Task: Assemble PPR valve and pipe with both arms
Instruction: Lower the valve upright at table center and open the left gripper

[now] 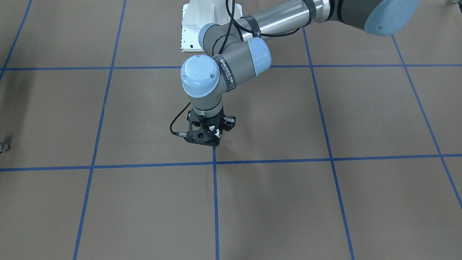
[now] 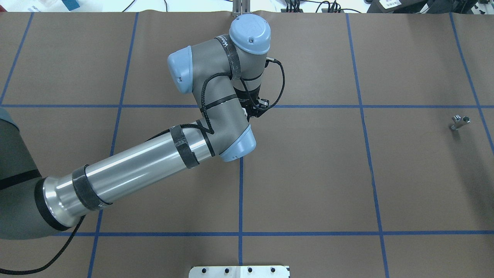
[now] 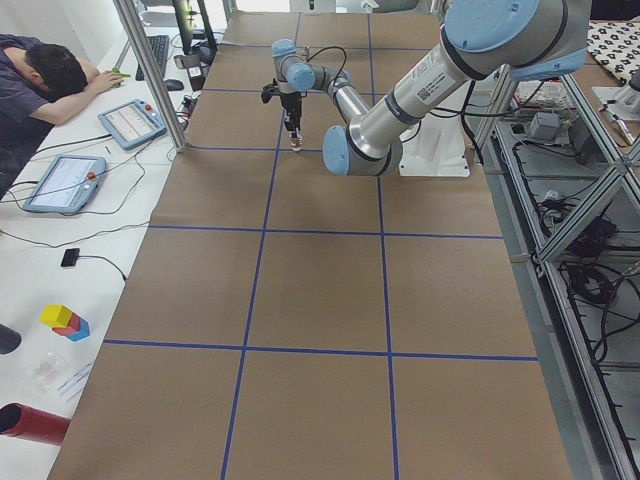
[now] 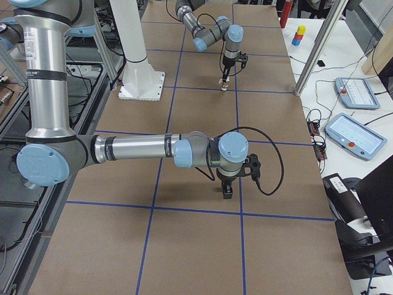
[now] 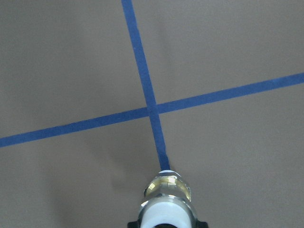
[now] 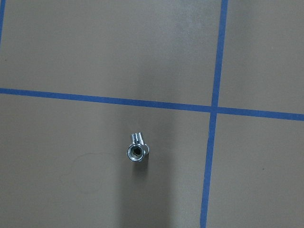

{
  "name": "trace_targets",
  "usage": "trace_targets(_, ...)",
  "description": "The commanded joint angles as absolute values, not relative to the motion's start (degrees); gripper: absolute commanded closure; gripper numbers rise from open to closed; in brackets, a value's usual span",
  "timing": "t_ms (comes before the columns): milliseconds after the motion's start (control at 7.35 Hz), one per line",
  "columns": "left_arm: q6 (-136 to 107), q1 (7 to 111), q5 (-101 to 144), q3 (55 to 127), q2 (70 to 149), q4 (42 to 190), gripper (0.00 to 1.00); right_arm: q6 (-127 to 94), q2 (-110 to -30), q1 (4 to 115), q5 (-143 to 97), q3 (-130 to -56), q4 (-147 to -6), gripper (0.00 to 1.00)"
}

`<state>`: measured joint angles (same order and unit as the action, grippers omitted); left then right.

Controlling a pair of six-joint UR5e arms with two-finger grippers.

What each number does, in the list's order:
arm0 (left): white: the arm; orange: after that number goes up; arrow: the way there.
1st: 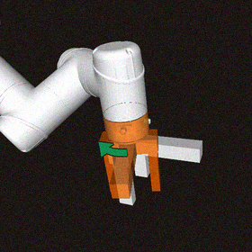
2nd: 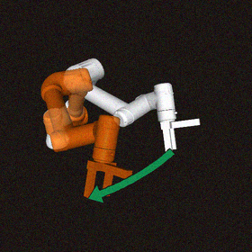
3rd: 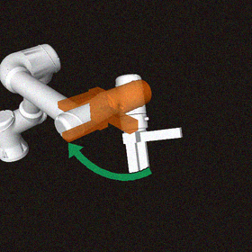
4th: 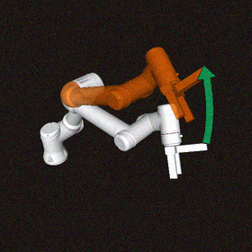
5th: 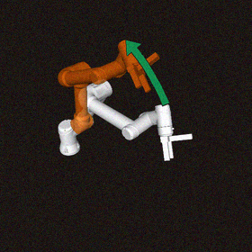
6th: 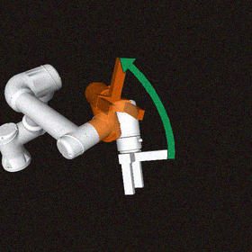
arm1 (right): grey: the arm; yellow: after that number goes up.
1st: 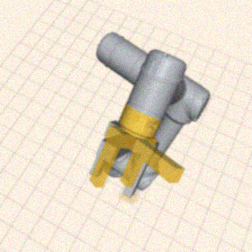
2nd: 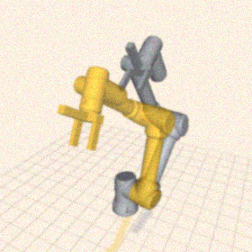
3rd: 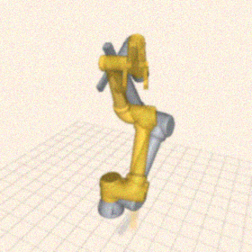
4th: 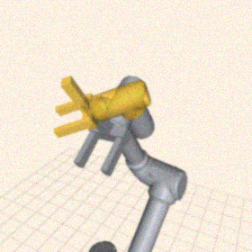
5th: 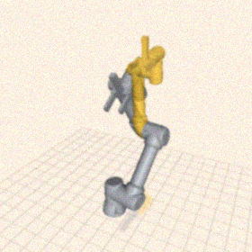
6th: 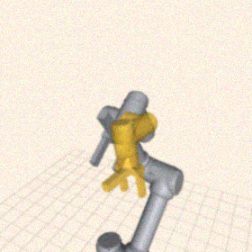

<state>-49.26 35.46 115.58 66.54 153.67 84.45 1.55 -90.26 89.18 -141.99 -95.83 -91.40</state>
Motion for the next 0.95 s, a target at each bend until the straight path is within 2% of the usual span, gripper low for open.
trace_targets(0,-49.83,35.25,115.58,66.53,153.55,84.46,0.78,1.58,-90.26,89.21,-142.03,-95.71,-91.41,0.01)
trace_targets(272,-49.83,35.16,115.58,66.62,153.54,84.55,0.55,1.58,-90.26,89.21,-141.94,-95.45,-91.41,0.01)
trace_targets(545,-49.75,34.98,115.58,66.62,152.5,87.35,0.49,1.58,-90.18,89.12,-141.94,-95.01,-91.32,0.01)
trace_targets(681,-49.75,34.98,115.58,66.62,152.49,87.36,0.48,1.58,-90.18,89.12,-141.94,-94.92,-91.32,0.01)
trace_targets(817,-49.83,34.98,115.58,66.71,152.49,87.36,0.36,1.58,-89.83,89.12,-141.94,-94.83,-91.41,0.01)
